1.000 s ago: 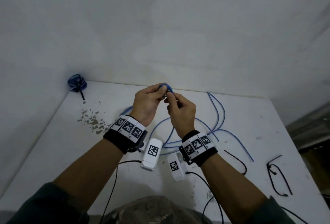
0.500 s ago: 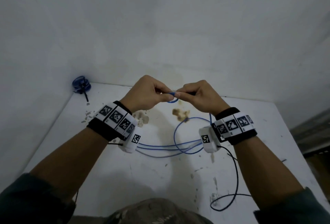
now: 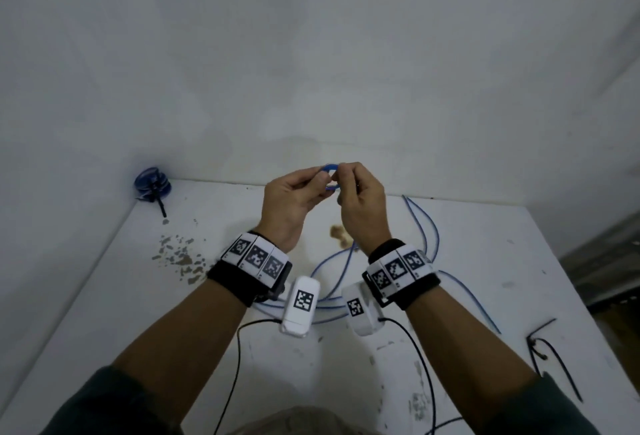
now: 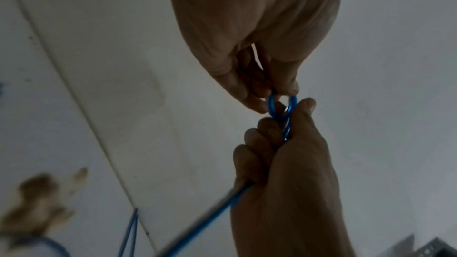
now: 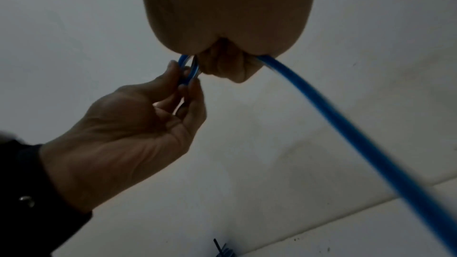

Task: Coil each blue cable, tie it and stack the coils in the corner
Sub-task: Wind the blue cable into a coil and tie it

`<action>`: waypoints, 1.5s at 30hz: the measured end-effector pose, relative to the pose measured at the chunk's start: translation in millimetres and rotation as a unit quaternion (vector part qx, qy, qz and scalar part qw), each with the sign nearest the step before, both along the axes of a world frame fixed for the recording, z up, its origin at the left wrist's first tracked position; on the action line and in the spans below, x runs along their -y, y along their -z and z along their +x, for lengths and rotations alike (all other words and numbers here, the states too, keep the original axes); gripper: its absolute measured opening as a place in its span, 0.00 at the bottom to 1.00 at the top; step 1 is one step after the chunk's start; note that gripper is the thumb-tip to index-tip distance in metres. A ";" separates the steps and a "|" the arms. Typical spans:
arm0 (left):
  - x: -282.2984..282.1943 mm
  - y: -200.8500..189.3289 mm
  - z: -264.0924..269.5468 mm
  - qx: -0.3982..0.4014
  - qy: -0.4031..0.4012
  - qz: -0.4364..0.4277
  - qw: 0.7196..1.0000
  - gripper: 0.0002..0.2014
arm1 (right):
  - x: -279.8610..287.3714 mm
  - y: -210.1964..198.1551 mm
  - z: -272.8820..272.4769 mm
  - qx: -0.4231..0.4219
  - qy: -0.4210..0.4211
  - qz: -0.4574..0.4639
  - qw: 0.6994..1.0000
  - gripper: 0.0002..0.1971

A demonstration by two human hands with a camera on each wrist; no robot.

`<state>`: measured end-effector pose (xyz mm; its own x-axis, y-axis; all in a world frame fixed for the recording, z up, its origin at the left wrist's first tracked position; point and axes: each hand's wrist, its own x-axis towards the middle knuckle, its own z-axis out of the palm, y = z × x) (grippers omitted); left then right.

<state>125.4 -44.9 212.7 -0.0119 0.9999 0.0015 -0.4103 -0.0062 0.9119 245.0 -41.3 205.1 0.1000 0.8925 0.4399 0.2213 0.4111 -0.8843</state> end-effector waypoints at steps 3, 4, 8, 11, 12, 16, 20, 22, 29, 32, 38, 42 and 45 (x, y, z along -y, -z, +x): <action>1.4 1.5 0.0 -0.024 0.033 -0.021 0.999 0.13 | -4.7 0.0 0.5 0.040 0.018 0.008 0.999 0.13; 1.1 0.1 -3.8 -0.070 0.040 -0.014 0.997 0.13 | -7.9 -0.9 5.4 0.083 0.010 0.018 0.996 0.13; -7.6 -17.8 -24.5 -0.246 0.050 0.075 0.965 0.09 | -21.6 -17.1 25.2 0.313 -0.050 0.029 0.948 0.16; -9.6 -29.9 -18.6 -0.182 -0.008 0.090 0.979 0.07 | -13.9 -20.0 9.1 0.117 -0.019 0.013 0.993 0.20; -8.4 -31.7 -11.7 -0.138 -0.037 0.080 0.986 0.06 | -9.9 -18.0 -1.8 0.017 -0.006 0.003 1.000 0.20; -3.1 -30.6 2.2 -0.045 -0.031 0.028 0.998 0.08 | -4.2 -9.7 -18.2 -0.061 0.064 0.029 0.996 0.14; 2.6 -30.9 -3.5 -0.032 0.033 0.004 0.999 0.09 | -5.2 -13.0 -5.2 0.031 0.037 0.056 0.997 0.14; 4.5 -32.8 -5.8 -0.024 0.068 -0.015 0.997 0.08 | -8.1 -16.2 -2.2 0.071 0.050 0.065 0.994 0.15; -9.2 -48.1 -25.6 -0.223 0.076 0.052 0.970 0.08 | -14.3 -34.8 20.1 0.247 -0.050 0.056 0.966 0.13; -6.1 -47.4 -22.9 -0.188 0.053 0.039 0.980 0.07 | -18.3 -49.5 30.5 0.202 -0.083 0.049 0.975 0.15; 8.0 -36.2 -18.7 -0.201 0.064 0.025 0.977 0.08 | -26.9 -59.5 58.9 0.127 0.008 0.055 0.990 0.15; 6.0 -31.7 -25.6 -0.260 0.058 0.044 0.963 0.07 | -20.4 -47.9 61.3 0.137 -0.004 0.039 0.990 0.14; 2.1 -35.4 -26.4 -0.257 0.035 0.065 0.964 0.07 | -12.7 -39.2 58.0 0.130 -0.030 0.034 0.991 0.14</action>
